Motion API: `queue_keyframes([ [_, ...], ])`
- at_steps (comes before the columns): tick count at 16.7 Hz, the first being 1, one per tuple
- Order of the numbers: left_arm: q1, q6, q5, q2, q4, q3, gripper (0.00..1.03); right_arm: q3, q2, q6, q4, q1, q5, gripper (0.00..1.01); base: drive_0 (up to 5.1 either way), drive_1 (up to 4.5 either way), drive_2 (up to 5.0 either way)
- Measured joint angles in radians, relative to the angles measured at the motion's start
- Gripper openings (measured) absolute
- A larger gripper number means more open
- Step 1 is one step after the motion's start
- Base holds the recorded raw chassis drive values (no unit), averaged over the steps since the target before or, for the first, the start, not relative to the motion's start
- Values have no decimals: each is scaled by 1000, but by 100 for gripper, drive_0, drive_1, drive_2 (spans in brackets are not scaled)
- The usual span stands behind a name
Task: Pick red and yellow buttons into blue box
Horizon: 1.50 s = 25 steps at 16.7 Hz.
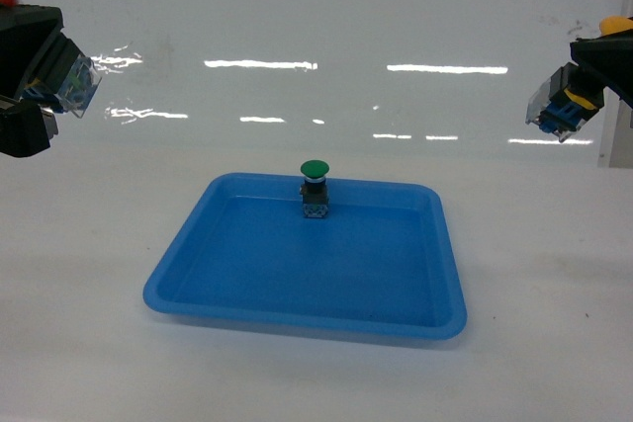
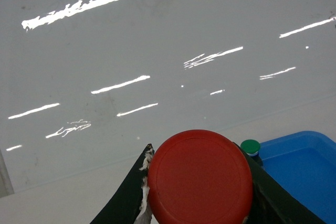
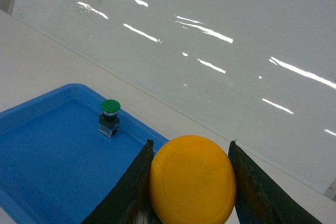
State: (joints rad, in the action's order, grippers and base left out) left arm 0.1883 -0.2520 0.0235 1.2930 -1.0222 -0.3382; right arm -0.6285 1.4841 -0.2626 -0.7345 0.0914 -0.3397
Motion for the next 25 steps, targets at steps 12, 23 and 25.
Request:
queue_keyframes([
  [12,0,0,3,2,2,0,32,1,2,0,0,0,2,35,3,-277,283],
  [23,3,-1,2,-6,2,0,32,4,-5,0,-1,0,1,35,48,-264,243],
  [25,-2,-1,7,-3,4,0,32,4,1,0,2,2,-2,35,458,-405,8],
])
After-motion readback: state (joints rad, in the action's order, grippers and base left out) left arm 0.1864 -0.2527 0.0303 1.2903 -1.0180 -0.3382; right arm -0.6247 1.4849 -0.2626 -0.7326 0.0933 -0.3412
